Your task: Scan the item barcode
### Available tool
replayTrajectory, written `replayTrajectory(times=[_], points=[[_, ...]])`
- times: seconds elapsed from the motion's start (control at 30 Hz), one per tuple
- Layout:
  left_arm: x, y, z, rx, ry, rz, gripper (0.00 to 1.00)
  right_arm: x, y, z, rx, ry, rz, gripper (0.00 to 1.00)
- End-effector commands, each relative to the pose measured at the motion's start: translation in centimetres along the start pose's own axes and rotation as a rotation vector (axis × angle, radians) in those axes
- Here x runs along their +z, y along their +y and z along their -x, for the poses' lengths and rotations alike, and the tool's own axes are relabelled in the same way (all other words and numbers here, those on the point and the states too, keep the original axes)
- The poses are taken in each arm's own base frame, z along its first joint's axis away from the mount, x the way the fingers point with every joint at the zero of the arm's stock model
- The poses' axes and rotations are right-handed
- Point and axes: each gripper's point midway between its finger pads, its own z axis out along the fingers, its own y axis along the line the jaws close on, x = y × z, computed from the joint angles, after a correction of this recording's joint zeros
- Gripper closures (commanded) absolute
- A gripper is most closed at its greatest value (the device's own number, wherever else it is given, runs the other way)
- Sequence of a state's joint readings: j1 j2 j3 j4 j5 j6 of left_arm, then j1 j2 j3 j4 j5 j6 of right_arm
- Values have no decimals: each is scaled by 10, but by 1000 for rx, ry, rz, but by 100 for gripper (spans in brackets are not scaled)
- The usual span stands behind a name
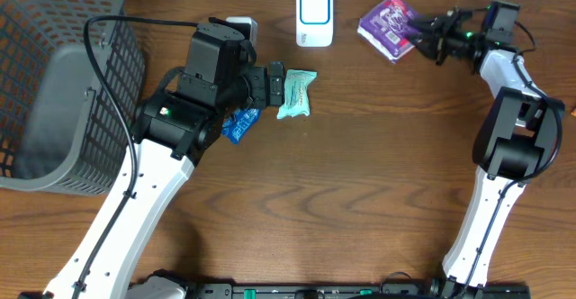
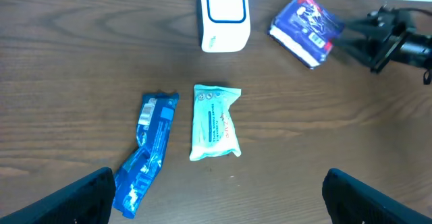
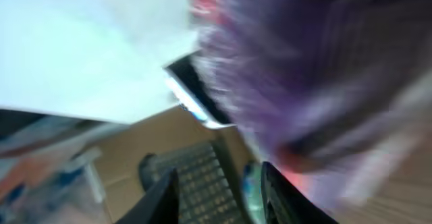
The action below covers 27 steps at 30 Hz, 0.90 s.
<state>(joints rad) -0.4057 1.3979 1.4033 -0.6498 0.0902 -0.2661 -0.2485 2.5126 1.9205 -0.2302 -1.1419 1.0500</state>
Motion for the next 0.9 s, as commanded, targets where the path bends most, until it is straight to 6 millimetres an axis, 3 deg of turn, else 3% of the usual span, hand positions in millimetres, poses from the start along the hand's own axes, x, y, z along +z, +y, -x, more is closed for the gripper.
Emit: replayTrajectory(times=[0.0,0.13,0.3,0.37,0.47,0.6,0.87], points=[[-3,1,7,-7,-19,10,2,-6,0,6,-200,-55,-53,65],[-3,1,7,-7,-19,10,2,-8,8,4,-231,-59,-54,63],[-3,1,7,-7,-19,10,2,-21,48,0,-362,-136,-81,55],[-3,1,7,-7,-19,10,2,-29,66,-2,-421,-196,-119,50],[-3,1,7,-7,-19,10,2,-41,80,-3,-468,-306,-232,32],[-3,1,7,-7,-19,10,2,-43,70,1,-461,-428,-405,9],[-3,1,7,-7,-19,10,2,-11,11,6,-418,-494,-652,5]])
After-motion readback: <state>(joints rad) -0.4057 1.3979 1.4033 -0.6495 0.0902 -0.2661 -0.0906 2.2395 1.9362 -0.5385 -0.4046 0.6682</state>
